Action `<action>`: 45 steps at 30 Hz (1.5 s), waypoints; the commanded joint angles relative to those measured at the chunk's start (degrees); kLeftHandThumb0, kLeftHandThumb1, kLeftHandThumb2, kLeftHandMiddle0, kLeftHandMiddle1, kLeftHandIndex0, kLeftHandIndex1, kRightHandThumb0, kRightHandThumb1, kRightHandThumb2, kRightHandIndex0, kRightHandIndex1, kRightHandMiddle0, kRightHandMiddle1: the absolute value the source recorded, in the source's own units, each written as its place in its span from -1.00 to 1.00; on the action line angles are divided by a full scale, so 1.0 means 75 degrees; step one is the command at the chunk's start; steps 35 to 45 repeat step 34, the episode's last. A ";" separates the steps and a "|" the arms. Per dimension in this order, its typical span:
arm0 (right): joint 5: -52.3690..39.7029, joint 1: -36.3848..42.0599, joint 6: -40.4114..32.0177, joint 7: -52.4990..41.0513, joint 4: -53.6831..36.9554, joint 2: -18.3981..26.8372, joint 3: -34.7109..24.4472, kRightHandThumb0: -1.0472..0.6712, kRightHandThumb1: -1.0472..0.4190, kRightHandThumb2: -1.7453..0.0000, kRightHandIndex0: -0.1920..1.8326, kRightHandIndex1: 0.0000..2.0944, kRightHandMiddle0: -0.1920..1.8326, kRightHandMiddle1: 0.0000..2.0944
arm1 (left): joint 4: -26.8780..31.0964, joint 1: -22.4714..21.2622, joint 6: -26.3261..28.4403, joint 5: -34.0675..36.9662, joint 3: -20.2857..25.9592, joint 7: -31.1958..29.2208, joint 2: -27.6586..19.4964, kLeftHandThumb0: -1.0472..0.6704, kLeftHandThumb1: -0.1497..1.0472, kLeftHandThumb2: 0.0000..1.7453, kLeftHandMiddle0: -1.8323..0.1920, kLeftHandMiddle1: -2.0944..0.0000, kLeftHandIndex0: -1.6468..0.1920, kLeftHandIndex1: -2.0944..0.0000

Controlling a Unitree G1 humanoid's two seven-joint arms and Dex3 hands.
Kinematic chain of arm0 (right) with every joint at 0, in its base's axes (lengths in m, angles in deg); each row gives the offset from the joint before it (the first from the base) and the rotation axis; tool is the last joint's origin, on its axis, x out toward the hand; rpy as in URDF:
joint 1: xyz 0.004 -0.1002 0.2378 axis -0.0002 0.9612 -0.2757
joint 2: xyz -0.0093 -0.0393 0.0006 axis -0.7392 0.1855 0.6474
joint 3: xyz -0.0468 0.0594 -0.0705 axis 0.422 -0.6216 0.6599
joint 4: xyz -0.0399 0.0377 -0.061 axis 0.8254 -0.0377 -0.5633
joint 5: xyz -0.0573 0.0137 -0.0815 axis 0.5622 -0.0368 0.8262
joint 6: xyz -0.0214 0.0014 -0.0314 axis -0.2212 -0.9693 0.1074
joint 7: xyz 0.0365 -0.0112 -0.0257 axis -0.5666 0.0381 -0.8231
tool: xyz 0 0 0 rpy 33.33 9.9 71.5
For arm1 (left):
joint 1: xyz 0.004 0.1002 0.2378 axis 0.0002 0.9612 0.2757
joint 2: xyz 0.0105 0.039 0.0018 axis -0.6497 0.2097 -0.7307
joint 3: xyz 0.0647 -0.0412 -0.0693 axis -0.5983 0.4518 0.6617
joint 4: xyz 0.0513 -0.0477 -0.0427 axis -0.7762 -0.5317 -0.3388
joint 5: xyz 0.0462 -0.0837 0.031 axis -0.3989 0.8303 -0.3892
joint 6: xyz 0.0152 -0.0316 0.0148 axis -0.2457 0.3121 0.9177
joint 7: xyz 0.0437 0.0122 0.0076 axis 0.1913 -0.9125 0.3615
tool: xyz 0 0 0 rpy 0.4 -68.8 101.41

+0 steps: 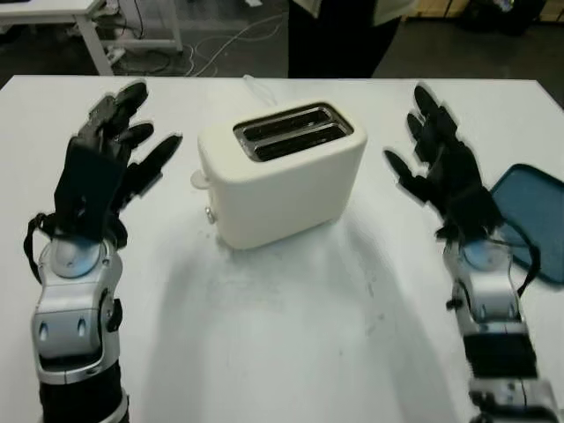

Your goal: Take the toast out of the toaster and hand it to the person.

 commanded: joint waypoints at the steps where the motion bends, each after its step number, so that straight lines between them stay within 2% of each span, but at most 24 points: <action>1: 0.0107 0.0584 0.0005 0.0151 -0.0471 -0.0275 0.0170 -0.46 -0.83 0.14 -0.81 -1.00 -0.81 -1.00 | 0.0288 0.0367 0.0112 0.0206 -0.0009 0.0068 0.0215 -0.32 0.79 -0.74 0.70 0.41 0.46 0.90; 3: 0.0158 0.0998 0.0067 0.0265 -0.0721 -0.0506 0.0286 -0.51 -0.83 0.10 -0.81 -1.00 -0.81 -1.00 | 0.0460 0.0661 0.0149 0.0279 -0.0061 0.0098 0.0353 -0.32 0.79 -0.72 0.70 0.43 0.48 0.91; 9: 0.0285 0.2102 -0.0395 0.0631 -0.1661 -0.1184 0.0743 -0.54 -0.83 0.10 -0.81 -1.00 -0.81 -1.00 | 0.0616 0.1704 -0.0560 0.0054 -0.0541 0.0456 0.0805 -0.36 0.79 -0.70 0.60 0.61 0.43 0.95; 12: 0.0381 0.2280 -0.0106 0.0647 -0.1426 -0.1320 0.0911 -0.48 -0.83 0.09 -0.81 -1.00 -0.81 -1.00 | 0.0320 0.2265 -0.1374 -0.0051 -0.0808 0.0648 0.1084 -0.39 0.79 -0.70 0.55 0.68 0.41 0.96; 16: 0.0450 0.2396 0.0096 0.0652 -0.1199 -0.1411 0.1017 -0.44 -0.83 0.07 -0.81 -1.00 -0.81 -1.00 | -0.0474 0.2808 -0.2871 -0.0127 -0.1085 0.0701 0.1245 -0.46 0.79 -0.68 0.52 0.71 0.39 0.97; 19: 0.0427 0.2449 -0.0055 0.0674 -0.1153 -0.1494 0.1053 -0.44 -0.83 0.07 -0.81 -1.00 -0.81 -1.00 | -0.0804 0.3142 -0.3529 -0.0122 -0.1377 0.0800 0.1513 -0.49 0.79 -0.68 0.53 0.72 0.40 0.98; 22: 0.0412 0.2500 -0.0234 0.0663 -0.1163 -0.1542 0.1093 -0.46 -0.83 0.08 -0.81 -1.00 -0.81 -1.00 | -0.1011 0.3331 -0.3974 -0.0181 -0.1609 0.0813 0.1539 -0.50 0.79 -0.66 0.54 0.73 0.41 0.99; 27: 0.0419 0.2446 -0.0256 0.0665 -0.1086 -0.1556 0.1096 -0.45 -0.83 0.10 -0.81 -1.00 -0.81 -1.00 | -0.1829 0.3166 -0.5095 0.0069 -0.1525 0.0611 0.1373 -0.53 0.79 -0.64 0.55 0.74 0.40 0.98; 31: 0.0313 0.2400 -0.0226 0.0605 -0.1026 -0.1566 0.1075 -0.46 -0.83 0.10 -0.81 -1.00 -0.81 -1.00 | -0.1623 0.3199 -0.4879 -0.0007 -0.1565 0.0709 0.1456 -0.52 0.79 -0.65 0.54 0.74 0.39 0.99; 34: 0.0284 0.2382 -0.0206 0.0595 -0.0984 -0.1582 0.1078 -0.47 -0.83 0.11 -0.81 -1.00 -0.81 -1.00 | -0.1814 0.3120 -0.5078 0.0120 -0.1505 0.0587 0.1393 -0.52 0.79 -0.63 0.54 0.75 0.40 0.99; 45: 0.0284 0.2382 -0.0206 0.0595 -0.0984 -0.1582 0.1078 -0.47 -0.83 0.11 -0.81 -1.00 -0.81 -1.00 | -0.1814 0.3120 -0.5078 0.0120 -0.1505 0.0587 0.1393 -0.52 0.79 -0.63 0.54 0.75 0.40 0.99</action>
